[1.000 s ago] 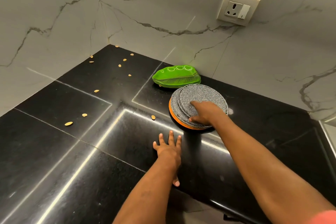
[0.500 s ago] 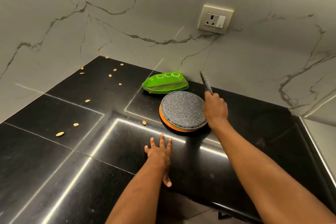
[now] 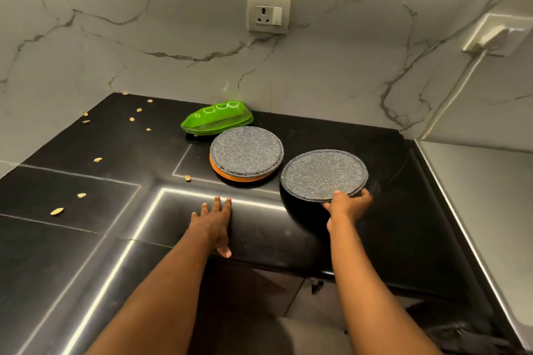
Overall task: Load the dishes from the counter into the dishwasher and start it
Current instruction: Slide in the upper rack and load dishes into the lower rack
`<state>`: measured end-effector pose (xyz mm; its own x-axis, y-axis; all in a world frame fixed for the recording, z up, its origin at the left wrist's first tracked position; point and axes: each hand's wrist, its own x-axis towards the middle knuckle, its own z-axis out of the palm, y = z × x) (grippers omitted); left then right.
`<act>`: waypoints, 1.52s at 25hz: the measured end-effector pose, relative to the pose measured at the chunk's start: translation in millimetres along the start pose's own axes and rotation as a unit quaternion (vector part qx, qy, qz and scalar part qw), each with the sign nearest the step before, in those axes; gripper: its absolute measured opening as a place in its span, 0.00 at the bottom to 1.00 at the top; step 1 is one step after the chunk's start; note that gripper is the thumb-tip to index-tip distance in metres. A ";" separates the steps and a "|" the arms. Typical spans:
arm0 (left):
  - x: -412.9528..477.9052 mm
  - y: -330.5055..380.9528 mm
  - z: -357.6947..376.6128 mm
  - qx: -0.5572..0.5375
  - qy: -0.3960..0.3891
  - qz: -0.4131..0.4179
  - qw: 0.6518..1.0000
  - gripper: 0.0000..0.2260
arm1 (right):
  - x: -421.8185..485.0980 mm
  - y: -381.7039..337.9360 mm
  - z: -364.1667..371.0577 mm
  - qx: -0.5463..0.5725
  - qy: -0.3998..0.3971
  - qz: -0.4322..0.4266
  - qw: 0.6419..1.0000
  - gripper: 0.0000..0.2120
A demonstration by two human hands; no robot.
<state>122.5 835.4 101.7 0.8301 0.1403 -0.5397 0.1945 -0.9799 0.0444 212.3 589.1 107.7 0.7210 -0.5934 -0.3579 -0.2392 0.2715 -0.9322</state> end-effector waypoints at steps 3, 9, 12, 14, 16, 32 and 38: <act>-15.3 25.0 12.6 -0.077 0.063 0.006 0.995 0.53 | -3.1 3.8 -41.2 0.021 -0.051 0.058 0.997 0.16; -73.8 97.6 58.9 -0.098 0.182 0.005 0.978 0.45 | -8.3 -0.3 -122.7 0.028 -0.151 0.079 0.985 0.14; -108.7 126.3 88.1 -0.091 0.196 -0.011 0.976 0.43 | -10.6 1.3 -164.0 0.021 -0.178 0.083 0.980 0.14; -133.8 145.0 108.7 -0.083 0.189 -0.017 0.978 0.44 | -11.8 8.5 -192.7 0.016 -0.187 0.090 0.978 0.15; -160.2 160.3 126.7 -0.082 0.184 -0.022 0.979 0.44 | -17.5 18.6 -221.6 0.006 -0.185 0.098 0.978 0.15; -355.8 219.1 265.2 -0.101 0.184 -0.014 0.978 0.44 | -110.8 70.8 -458.8 -0.020 -0.207 0.106 0.972 0.14; -423.2 268.2 329.9 -0.099 0.138 0.004 0.985 0.44 | -143.6 71.7 -576.6 -0.045 -0.195 0.117 0.973 0.14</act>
<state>-349.1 466.5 64.7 0.9372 0.1932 -0.2903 0.2632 -0.9380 0.2254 -283.4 256.9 61.2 0.8277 -0.1858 -0.5295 -0.4695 0.2874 -0.8348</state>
